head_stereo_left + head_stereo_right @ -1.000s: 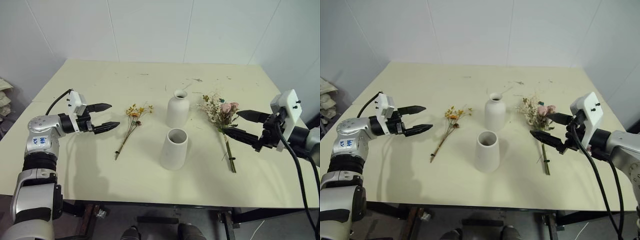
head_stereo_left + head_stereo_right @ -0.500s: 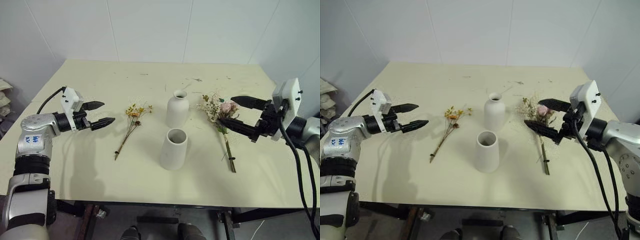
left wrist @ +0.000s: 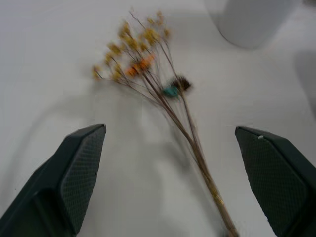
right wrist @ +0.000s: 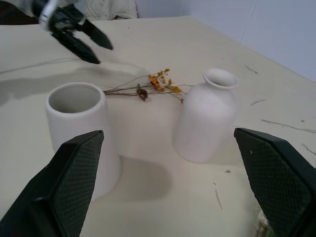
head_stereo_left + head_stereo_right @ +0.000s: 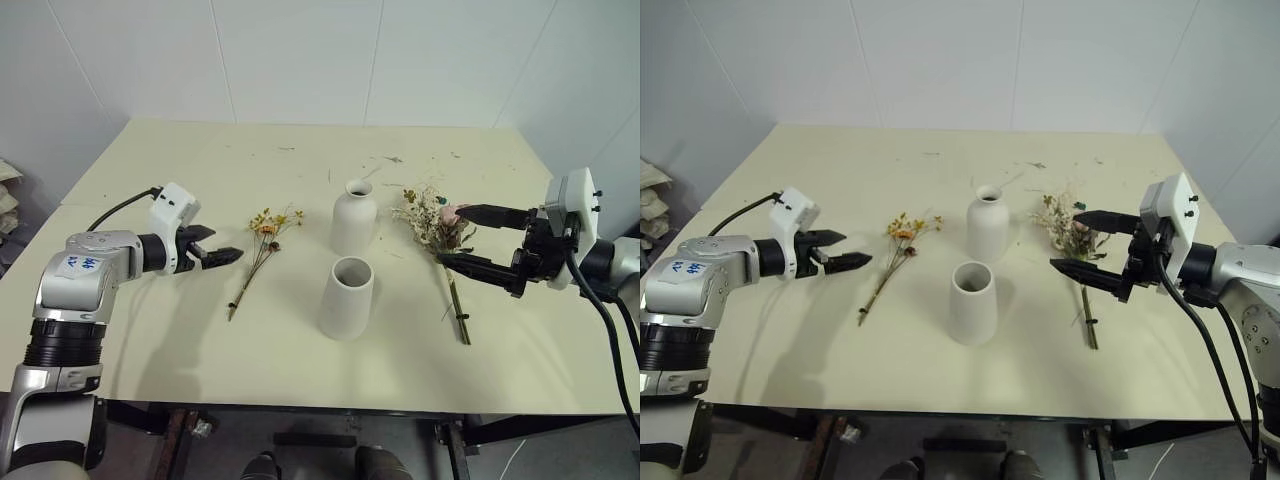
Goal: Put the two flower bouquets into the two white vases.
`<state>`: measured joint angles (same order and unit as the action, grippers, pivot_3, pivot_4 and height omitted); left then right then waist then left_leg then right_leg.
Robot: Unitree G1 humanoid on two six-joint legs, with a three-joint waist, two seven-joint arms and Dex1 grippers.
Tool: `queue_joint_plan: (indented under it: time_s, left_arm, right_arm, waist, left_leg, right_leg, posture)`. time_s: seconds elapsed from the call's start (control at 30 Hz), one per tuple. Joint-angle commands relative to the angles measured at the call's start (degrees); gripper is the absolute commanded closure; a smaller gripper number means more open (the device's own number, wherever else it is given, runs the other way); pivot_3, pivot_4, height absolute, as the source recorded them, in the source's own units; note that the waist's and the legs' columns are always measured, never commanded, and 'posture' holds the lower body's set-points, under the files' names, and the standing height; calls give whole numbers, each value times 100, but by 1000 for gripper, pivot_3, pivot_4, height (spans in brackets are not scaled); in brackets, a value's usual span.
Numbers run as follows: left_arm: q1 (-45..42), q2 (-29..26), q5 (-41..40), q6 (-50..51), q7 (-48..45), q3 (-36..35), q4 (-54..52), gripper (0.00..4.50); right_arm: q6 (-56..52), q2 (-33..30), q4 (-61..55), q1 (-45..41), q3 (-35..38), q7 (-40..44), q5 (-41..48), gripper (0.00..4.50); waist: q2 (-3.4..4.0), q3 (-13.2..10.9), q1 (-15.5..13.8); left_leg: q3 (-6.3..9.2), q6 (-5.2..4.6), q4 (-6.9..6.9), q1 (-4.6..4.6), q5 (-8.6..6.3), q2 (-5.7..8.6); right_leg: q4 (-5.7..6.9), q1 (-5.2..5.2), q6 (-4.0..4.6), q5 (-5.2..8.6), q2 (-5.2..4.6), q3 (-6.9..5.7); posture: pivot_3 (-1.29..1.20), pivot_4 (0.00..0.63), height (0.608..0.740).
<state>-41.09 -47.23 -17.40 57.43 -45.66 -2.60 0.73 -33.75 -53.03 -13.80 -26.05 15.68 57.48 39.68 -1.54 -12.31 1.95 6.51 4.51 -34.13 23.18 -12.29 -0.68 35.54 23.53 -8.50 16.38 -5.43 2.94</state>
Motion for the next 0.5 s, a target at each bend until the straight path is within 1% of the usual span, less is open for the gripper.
queue_joint_plan:
  time_s: [0.03, 0.1, 0.2, 0.37, 0.5]
  left_arm:
    - [32, -262, -111, 711, 37, 151, -565, 22]
    - [5, -313, -102, 894, 55, 255, -638, 22]
    - [-202, -342, 62, 1290, 203, 674, -631, 22]
    - [-525, -190, 42, 1770, 396, 1091, -561, 22]
    - [-824, 83, 141, 1792, 578, 1373, -224, 22]
  right_arm:
    - [109, 93, -57, -142, -31, -10, 3, 0]
    - [114, 135, -49, -156, -70, -8, -22, 0]
    - [160, 174, -31, -148, -123, 67, -15, 0]
    - [342, 137, -140, -31, -3, 367, 61, 0]
    - [421, 50, -111, 26, 53, 466, -5, 0]
  waist:
    - [0, 0, -15]
    - [0, 0, -24]
    - [0, 0, -27]
    - [-1, -1, -36]
    - [-1, -1, -37]
  left_leg:
    - [0, 0, 0, -1, 0, 0]
    - [0, 0, 0, -1, 0, 1]
    - [-1, 0, -1, 0, 0, 2]
    - [0, 2, -1, 3, -1, 3]
    - [0, 3, -1, 3, -2, 2]
  right_leg:
    - [0, 0, 0, 0, 0, 0]
    - [0, 0, 0, 0, 0, 0]
    - [-1, -1, 0, 0, -1, 1]
    - [-5, -1, 0, 0, -1, 1]
    - [-6, -1, -1, 1, -1, 1]
  posture:
    - [0, 150, 740]
    - [0, 150, 740]
    - [0, 150, 740]
    - [0, 150, 740]
    - [0, 150, 740]
